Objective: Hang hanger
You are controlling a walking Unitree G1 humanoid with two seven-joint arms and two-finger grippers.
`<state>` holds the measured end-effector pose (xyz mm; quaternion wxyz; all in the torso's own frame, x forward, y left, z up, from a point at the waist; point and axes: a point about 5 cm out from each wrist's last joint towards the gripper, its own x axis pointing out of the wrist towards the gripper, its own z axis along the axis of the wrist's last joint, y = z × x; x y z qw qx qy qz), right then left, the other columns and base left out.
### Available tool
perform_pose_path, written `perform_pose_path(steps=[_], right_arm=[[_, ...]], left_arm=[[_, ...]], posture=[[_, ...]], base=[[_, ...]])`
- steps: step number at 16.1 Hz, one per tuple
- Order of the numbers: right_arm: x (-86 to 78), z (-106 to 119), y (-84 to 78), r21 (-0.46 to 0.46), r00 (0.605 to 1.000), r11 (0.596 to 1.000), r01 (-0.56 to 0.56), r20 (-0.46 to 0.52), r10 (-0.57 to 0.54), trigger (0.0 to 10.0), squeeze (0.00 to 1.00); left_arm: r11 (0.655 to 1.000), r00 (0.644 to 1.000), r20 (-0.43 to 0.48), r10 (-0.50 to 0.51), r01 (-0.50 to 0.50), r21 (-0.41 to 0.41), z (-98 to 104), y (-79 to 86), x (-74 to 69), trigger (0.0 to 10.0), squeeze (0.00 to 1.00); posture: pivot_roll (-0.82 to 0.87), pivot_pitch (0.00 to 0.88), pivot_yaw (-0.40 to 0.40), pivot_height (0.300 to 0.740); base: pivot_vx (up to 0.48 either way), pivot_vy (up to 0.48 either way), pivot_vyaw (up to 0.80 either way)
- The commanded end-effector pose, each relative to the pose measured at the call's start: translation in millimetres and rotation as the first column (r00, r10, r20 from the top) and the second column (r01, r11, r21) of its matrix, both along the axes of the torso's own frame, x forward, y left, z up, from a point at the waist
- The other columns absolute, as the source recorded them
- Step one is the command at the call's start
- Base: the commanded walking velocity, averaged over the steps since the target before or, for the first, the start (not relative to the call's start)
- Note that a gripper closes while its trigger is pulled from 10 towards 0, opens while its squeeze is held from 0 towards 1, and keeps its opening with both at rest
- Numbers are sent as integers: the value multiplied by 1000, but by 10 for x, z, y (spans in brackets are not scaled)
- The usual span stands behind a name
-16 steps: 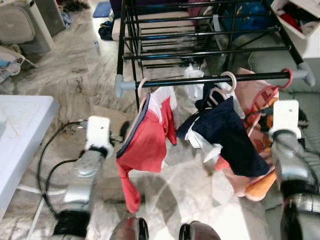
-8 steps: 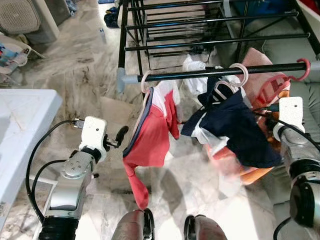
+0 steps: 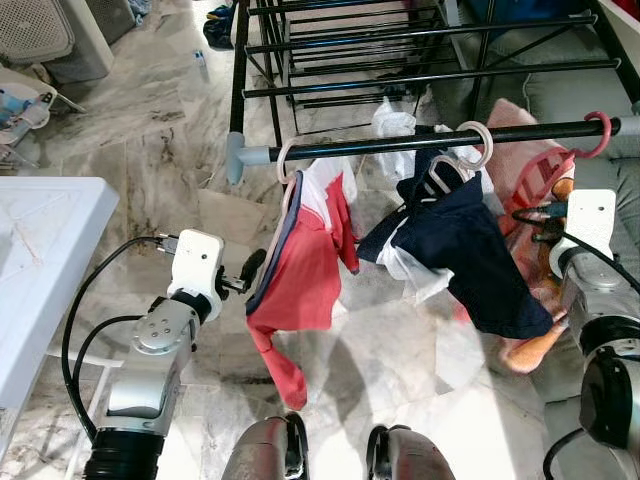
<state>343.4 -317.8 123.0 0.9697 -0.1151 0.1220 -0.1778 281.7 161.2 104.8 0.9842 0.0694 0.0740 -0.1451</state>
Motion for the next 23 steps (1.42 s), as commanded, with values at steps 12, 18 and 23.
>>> perform_pose_path(steps=[12,18,23], right_arm=[[-849,-395,536,48,968,997,53,244,-63,10000,0],[-950,-430,730,118,986,992,46,155,-64,10000,0],[-994,-476,716,136,990,987,90,97,-104,10000,0]], left_arm=[[997,998,61,23,-19,-79,-126,-295,228,10000,0],[996,997,62,37,-32,-80,-167,-281,239,10000,0],[997,997,65,31,-26,-79,-168,-306,245,10000,0]], posture=[[-89,14,40,740],[-90,20,32,740],[-90,26,36,740]], base=[[0,0,0],[-309,0,0],[-303,0,0]])
